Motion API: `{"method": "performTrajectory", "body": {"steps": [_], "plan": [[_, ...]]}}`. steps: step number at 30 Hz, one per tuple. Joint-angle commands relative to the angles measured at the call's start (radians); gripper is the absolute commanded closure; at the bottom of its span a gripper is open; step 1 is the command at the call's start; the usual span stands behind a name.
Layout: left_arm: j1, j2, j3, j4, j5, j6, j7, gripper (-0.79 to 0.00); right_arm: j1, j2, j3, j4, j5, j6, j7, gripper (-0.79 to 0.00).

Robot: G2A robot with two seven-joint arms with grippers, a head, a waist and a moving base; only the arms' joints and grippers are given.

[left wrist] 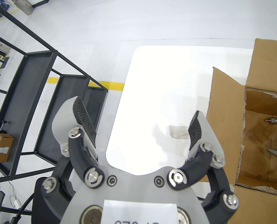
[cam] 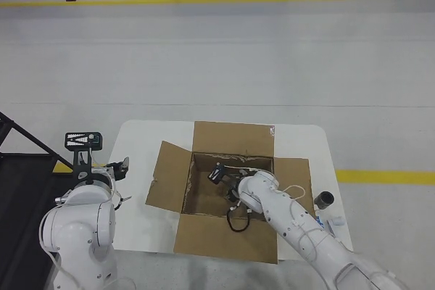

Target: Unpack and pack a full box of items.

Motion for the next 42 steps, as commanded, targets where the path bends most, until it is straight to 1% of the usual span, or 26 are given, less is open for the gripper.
{"method": "performTrajectory", "body": {"steps": [1,5,11,16,19,24,32,36,42], "plan": [[0.0,0.0,0.0,0.0,0.0,0.0,0.0,-0.785,0.022,-0.013,-0.019,0.039,-0.006,-0.003,-0.005,-0.785],[0.0,0.0,0.0,0.0,0.0,0.0,0.0,-0.785,0.064,-0.038,-0.052,0.111,0.003,-0.05,-0.009,-0.785],[0.0,0.0,0.0,0.0,0.0,0.0,0.0,-0.785,0.107,-0.076,-0.095,0.214,0.006,-0.087,-0.041,-0.785],[0.0,0.0,0.0,0.0,0.0,0.0,0.0,-0.785,0.128,-0.106,-0.124,0.288,-0.004,-0.079,-0.071,-0.785],[0.0,0.0,0.0,0.0,0.0,0.0,0.0,-0.785,0.135,-0.121,-0.129,0.32,-0.005,-0.043,-0.087,-0.785],[0.0,0.0,0.0,0.0,0.0,0.0,0.0,-0.785,0.149,-0.141,-0.133,0.366,-0.001,-0.024,-0.098,-0.785],[0.0,0.0,0.0,0.0,0.0,0.0,0.0,-0.785,0.165,-0.171,-0.144,0.438,0.007,-0.046,-0.107,-0.785],[0.0,0.0,0.0,0.0,0.0,0.0,0.0,-0.785,0.17,-0.185,-0.156,0.46,0.003,-0.09,-0.103,-0.785],[0.0,0.0,0.0,0.0,0.0,0.0,0.0,-0.785,0.168,-0.196,-0.146,0.444,0.04,-0.148,-0.097,-0.785]]}}
